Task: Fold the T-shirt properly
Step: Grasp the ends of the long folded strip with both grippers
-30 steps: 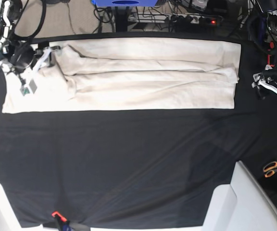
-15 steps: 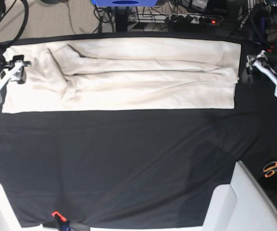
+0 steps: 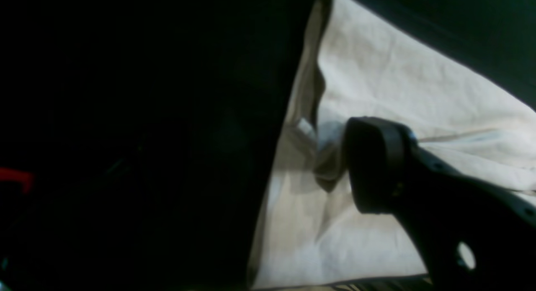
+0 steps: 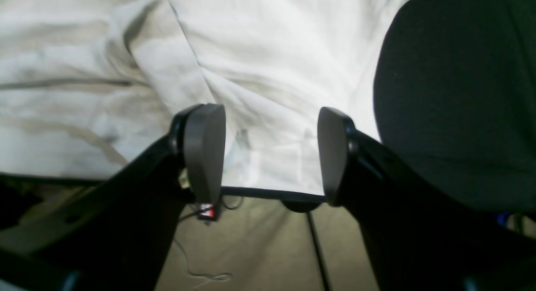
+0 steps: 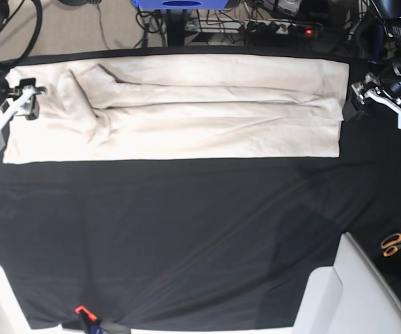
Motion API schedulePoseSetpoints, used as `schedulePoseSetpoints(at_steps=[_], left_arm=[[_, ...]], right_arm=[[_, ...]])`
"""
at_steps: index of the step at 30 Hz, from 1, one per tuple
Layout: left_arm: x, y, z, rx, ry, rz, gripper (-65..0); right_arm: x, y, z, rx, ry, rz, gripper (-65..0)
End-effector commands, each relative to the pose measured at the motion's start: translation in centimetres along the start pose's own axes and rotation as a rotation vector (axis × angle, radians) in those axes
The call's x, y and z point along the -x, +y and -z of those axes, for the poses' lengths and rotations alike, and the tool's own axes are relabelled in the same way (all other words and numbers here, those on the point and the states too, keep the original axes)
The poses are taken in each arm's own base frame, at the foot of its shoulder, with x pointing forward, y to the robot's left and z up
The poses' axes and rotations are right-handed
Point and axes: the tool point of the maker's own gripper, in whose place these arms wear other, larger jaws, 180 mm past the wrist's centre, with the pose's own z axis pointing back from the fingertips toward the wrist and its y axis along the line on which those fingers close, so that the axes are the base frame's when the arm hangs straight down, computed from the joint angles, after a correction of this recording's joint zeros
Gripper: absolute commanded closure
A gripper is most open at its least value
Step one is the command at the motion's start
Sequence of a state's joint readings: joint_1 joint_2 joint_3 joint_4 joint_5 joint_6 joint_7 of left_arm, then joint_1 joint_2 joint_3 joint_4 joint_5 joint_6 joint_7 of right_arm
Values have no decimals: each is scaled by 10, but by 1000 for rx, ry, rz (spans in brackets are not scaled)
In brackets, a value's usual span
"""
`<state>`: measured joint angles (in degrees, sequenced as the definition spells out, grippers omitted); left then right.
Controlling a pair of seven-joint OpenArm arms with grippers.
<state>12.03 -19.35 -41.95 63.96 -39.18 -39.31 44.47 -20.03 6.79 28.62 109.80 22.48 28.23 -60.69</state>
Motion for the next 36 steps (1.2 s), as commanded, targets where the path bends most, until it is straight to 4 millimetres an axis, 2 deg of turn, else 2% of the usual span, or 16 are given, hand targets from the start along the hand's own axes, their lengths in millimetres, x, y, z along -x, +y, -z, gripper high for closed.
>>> schedulePoseSetpoints(at_steps=[1,4,12,19,21,22,26,27,32,36], left_arm=[[-17,1,-3,6,-39,21,-564],[-15,-7,3,26,-40,14,-564],[6,-45,29,119,22,67,-564],[37,-47,46,140,76,1,-556],[43,-47,48,141,81,-11,-489],[44,-47,49,142,77,-14,-423],[41,-46,49,139,62,-18,-67],[39,-46,49,139,55,-17,0],[14,-62,45,166,1,61,0],[-9,-97,32,220,-78,165,0]], right_arm=[[-9,0,-4,-7,-35,-33,-333],[-8,3,-4,-23,-33,-80,-333],[-1,2,2,-34,-9,-60,-333],[0,2,2,-34,-7,-62,-333],[0,2,2,-34,-7,-62,-333],[0,2,2,-34,-7,-62,-333],[0,2,2,-34,-7,-62,-333],[0,2,2,-34,-7,-62,-333],[0,2,2,-34,-7,-62,-333],[2,2,4,-37,0,-57,-333]])
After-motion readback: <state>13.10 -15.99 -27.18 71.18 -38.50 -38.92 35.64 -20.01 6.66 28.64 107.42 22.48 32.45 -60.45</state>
